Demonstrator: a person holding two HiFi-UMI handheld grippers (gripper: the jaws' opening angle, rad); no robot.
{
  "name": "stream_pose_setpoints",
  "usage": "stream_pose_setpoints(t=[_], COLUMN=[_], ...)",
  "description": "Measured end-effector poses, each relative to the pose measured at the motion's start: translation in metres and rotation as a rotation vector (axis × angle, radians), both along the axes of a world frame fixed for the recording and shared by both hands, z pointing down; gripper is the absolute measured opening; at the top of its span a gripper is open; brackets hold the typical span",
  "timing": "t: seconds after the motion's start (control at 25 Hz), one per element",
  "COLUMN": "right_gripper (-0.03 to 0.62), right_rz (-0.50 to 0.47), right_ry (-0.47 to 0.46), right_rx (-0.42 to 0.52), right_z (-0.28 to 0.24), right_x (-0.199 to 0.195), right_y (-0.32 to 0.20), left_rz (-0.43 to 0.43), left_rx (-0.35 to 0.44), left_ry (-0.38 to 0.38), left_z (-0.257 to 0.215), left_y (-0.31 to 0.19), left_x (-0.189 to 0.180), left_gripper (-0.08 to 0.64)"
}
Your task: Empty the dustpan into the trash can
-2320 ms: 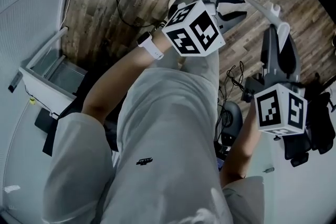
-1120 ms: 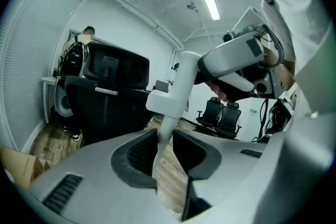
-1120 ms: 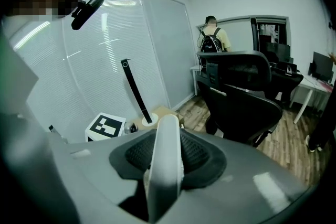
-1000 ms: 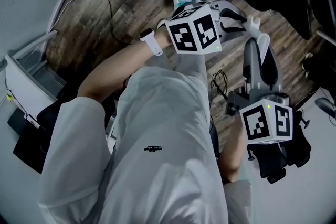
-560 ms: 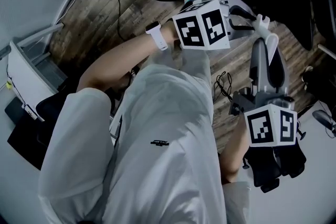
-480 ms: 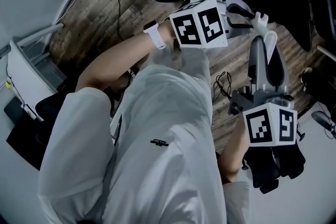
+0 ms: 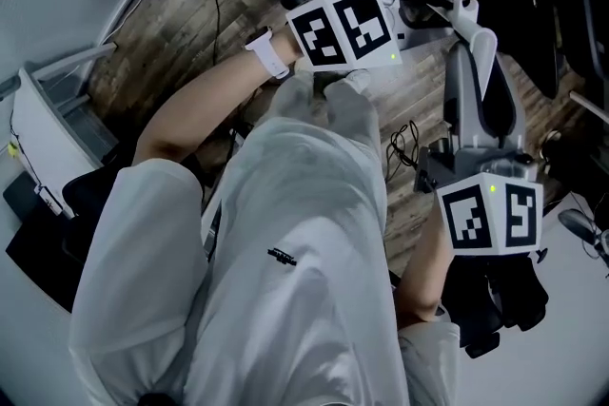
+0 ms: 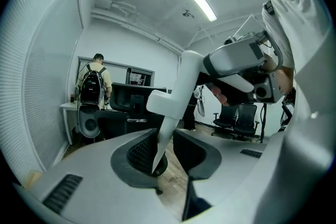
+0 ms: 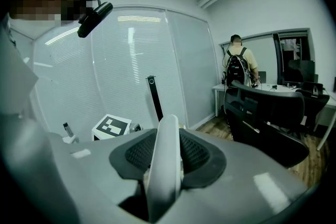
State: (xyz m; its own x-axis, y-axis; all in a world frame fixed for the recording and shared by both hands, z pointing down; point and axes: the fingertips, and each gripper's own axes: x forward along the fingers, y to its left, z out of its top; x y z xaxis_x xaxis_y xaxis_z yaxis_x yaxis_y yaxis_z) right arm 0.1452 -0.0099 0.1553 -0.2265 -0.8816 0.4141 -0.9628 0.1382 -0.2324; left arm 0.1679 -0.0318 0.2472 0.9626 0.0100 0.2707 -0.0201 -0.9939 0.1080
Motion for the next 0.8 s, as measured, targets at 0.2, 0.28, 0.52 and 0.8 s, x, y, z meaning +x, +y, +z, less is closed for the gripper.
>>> stream_pose_setpoints(t=[0.2, 0.28, 0.52, 0.8], right_gripper=[0.138, 0.138, 0.137, 0.135], right_rz=[-0.072, -0.111, -0.224, -0.387], right_ry=[0.011, 0.012, 0.024, 0.102], right_rx=[0.027, 0.041, 0.071, 0.107], right_z=[-0.004, -0.004, 0.008, 0.038], right_x=[-0.02, -0.029, -0.053, -0.077], right_y=[-0.011, -0.014, -0.022, -0.018], left_rz=[-0.054, -0.085, -0.208, -0.305], left_rx=[0.032, 0.044, 0.042, 0.047], left_ry=[-0.004, -0.004, 0.021, 0.005], left_z=[-0.005, -0.005, 0.004, 0.033], left_y=[-0.015, -0.021, -0.036, -0.037], left_x=[-0.021, -0.031, -0.058, -0.082], left_gripper=[0.098, 0.098, 0.1, 0.101])
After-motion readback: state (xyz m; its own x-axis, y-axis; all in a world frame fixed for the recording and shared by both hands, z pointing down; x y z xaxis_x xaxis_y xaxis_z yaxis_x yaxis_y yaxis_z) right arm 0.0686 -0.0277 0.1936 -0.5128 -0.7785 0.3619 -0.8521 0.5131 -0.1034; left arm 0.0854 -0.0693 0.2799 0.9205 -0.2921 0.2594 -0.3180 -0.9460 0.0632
